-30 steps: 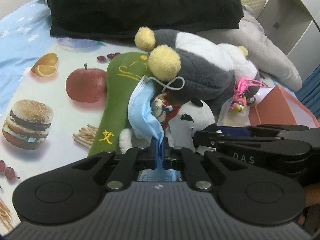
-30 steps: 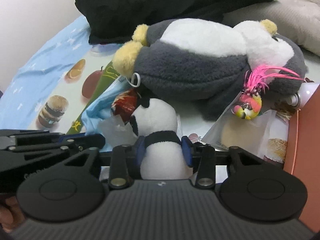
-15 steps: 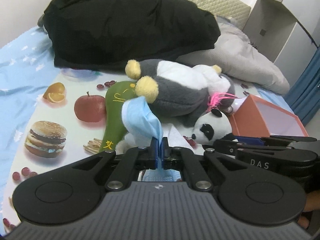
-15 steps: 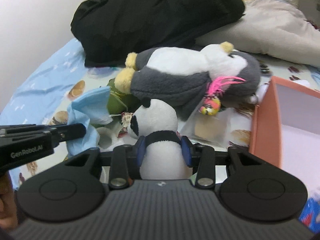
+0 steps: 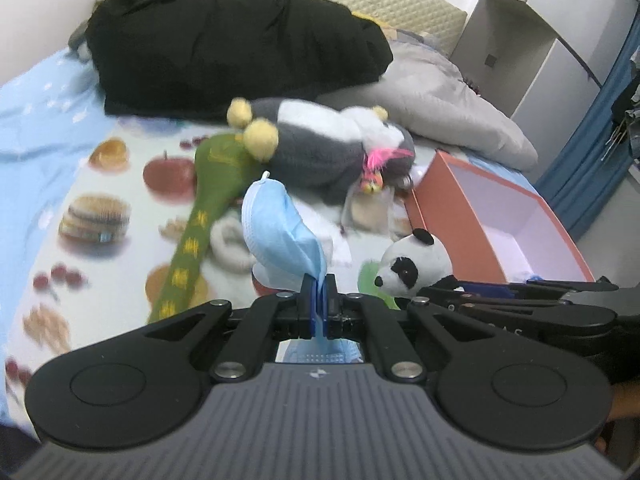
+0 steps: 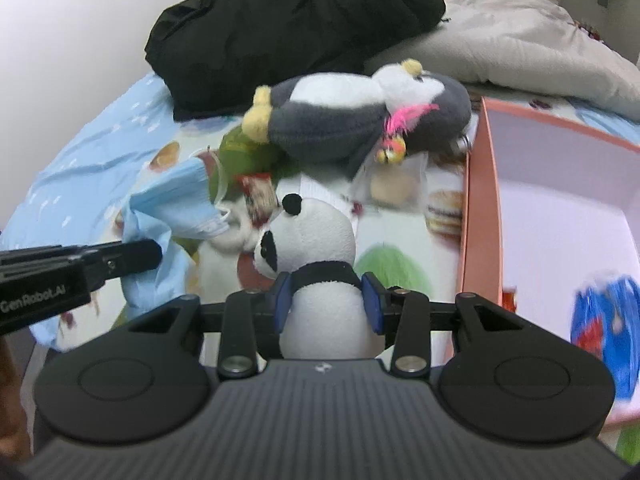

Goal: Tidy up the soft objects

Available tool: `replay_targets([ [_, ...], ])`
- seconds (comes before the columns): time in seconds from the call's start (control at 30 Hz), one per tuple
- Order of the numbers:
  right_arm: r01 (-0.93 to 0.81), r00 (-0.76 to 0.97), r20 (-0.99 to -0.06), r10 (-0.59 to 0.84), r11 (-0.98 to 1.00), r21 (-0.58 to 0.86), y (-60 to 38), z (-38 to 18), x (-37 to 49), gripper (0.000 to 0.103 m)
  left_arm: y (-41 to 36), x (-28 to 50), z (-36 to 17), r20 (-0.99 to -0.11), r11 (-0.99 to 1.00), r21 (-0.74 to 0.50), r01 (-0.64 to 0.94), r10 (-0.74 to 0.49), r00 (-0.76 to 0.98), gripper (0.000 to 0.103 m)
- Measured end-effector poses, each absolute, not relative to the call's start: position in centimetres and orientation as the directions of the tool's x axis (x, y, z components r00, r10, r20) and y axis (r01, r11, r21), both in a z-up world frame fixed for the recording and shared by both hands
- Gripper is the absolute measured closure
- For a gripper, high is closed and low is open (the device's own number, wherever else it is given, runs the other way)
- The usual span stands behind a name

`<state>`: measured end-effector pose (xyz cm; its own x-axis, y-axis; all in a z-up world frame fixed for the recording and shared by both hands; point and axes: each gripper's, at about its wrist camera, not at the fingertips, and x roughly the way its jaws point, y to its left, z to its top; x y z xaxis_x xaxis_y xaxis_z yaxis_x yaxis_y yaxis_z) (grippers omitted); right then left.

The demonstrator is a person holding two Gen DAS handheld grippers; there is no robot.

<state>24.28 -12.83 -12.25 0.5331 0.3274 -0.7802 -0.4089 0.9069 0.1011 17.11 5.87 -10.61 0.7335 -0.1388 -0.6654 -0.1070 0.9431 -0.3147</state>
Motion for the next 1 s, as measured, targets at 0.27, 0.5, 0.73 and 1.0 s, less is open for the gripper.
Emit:
replay_targets([
  [0.27,-0.357,0.472,-0.837,0.275,0.928,0.103,-13.7,-16.0,20.7,0.061,6.7,14.1,-14.9,-0.736,0.931,-0.342,-0.127,-0.182,0.652,0.099],
  [0.5,-0.305,0.449,-0.860,0.243,0.946,0.108,-13.5,-18.5,19.9,0.061,8.1,13.7,-17.4,-0.797,0.927,-0.342,-0.155,-0.198,0.571,0.090],
  [0.73,-0.271,0.459,-0.856,0.238,0.955,0.121,-13.5,-19.0,19.7,0.058,8.7,13.6,-17.4,-0.806,0.945,-0.303,-0.124,-0.185,0.563,0.052],
  [1.0,-0.277,0.454,-0.854,0.253,0.951,0.134,-13.2,-19.8,20.1,0.058,7.6,14.9,-17.3,-0.804,0.993,-0.109,-0.050,-0.058,0.592,0.045],
])
